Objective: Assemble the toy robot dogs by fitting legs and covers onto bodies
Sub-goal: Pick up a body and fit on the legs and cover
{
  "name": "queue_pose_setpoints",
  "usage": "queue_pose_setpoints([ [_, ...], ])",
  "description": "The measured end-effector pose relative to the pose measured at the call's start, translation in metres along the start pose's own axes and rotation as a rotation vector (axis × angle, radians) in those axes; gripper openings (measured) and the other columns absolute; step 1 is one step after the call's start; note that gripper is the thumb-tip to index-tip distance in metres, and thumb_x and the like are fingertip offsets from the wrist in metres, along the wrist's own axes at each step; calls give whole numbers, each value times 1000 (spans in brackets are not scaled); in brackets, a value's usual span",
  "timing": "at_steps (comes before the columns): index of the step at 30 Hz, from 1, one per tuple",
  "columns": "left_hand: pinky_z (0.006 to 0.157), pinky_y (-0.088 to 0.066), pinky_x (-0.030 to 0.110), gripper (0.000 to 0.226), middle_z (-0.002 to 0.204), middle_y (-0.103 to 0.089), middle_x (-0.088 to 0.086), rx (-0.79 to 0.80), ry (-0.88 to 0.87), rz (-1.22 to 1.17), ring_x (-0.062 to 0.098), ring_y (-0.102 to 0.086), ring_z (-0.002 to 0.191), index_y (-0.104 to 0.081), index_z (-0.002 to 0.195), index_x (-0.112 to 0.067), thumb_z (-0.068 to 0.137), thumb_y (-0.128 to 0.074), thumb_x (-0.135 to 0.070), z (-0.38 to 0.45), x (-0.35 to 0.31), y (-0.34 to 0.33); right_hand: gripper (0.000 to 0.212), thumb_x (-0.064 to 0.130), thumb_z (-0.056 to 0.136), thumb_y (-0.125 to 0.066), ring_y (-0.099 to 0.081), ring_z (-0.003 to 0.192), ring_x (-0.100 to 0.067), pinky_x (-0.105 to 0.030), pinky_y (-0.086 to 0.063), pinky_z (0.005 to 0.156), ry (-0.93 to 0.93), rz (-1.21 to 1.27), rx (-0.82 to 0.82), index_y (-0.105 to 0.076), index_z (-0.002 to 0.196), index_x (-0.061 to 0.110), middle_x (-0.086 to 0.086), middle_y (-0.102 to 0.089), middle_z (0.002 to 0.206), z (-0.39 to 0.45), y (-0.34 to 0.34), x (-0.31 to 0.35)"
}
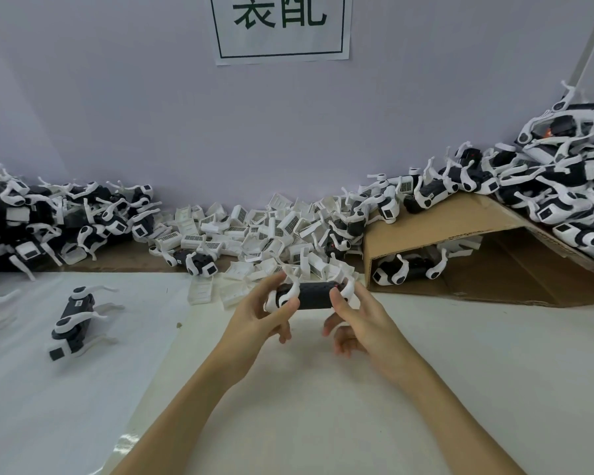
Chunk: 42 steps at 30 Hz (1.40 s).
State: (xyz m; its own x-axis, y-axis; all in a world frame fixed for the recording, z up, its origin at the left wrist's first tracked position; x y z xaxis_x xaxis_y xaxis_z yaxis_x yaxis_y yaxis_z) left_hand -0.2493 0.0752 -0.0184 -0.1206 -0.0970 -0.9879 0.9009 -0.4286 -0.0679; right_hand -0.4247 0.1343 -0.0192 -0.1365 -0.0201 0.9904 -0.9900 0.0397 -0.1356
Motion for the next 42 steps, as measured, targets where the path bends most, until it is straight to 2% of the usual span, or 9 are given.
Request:
queue_pose_setpoints([
  [3, 84, -58, 30, 76, 147, -56, -26, 68, -52, 100, 27, -73, 84, -50, 152, -44, 87, -86, -29, 0, -5, 2, 59, 18, 99, -71, -58, 66, -20, -27, -47, 59, -69, 143, 179, -49, 145, 48, -16, -67, 93, 0, 5, -2],
  [6, 101, -56, 40, 78, 145, -64, -2, 212, -23, 22, 31, -71, 115, -45, 156, -39, 93, -76, -6, 0, -2, -8, 75, -13, 95, -46, -61, 88, -26, -27, -52, 71, -52, 308, 310, -52, 150, 37, -28, -62, 113, -1, 11, 7],
  [9, 118, -47, 51, 76, 149, -63, 5, 211, 75, -319, 35, -62, 134, -50, 156, -28, 89, -58, 7, 1, 5, -15, 64, -3, 87, -45, -62, 99, -38, -33, -57, 76, -102, 522, 270, -62, 143, 25, -29, -63, 128, -1, 15, 8],
  [14, 111, -50, 45, 63, 143, -68, 7, 32, 172, -449, 26, -68, 125, -58, 147, -20, 97, -68, -57, 1, 7, -18, 28, 42, 99, -64, -70, 108, -41, -47, -51, 96, -23, 346, 47, -61, 109, 15, -23, -64, 137, 6, 18, 2],
  [19, 109, -53, 42, 45, 134, -73, 13, 59, 97, -155, 35, -70, 123, -53, 143, -21, 105, -68, -40, -6, 12, -28, 44, 32, 95, -70, -73, 111, -36, -48, -53, 104, 130, 77, -17, -61, 139, 33, -22, -70, 125, 4, 16, 9],
  [24, 107, -55, 49, 55, 126, -75, 16, 0, 107, -155, 43, -76, 105, -59, 137, -19, 94, -77, -50, -6, 8, -23, 53, 37, 90, -69, -73, 111, -33, -59, -47, 113, 49, 110, -32, -66, 132, 5, -25, -68, 130, 5, 16, 7],
  [28, 115, -47, 52, 50, 116, -75, 25, -19, 58, -141, 41, -73, 105, -69, 129, -24, 85, -84, -42, -7, 2, -13, 55, 38, 89, -73, -72, 115, -30, -47, -53, 107, 91, -43, -10, -60, 142, 27, -18, -71, 129, -1, 14, 14],
  [37, 87, -48, 16, 34, 110, -80, -8, -9, -65, 108, 4, -71, 106, -75, 112, -43, 86, -70, -65, -13, -20, -11, 68, 26, 98, -74, -57, 137, -17, -34, -44, 116, 305, -79, 59, -41, 157, 35, -7, -65, 140, -14, 9, 38],
  [42, 107, -47, 22, 57, 138, -68, -10, 31, -253, 325, 12, -61, 132, -60, 143, -37, 91, -83, -36, -14, -30, -9, 73, 7, 97, -71, -51, 138, -1, -25, -43, 115, 329, -463, 22, -40, 157, 35, 13, -58, 147, -13, 10, 32],
])
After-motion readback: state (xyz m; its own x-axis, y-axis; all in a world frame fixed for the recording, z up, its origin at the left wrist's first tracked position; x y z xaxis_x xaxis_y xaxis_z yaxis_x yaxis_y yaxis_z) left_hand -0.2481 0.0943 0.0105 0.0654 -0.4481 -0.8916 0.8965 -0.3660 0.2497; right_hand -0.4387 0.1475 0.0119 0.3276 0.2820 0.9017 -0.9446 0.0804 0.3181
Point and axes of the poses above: each hand's wrist, its own z-axis towards the middle knuckle, its own y-axis out of the back of the hand, x = y × z, the point moved 8 cm from there along z, towards the middle knuckle
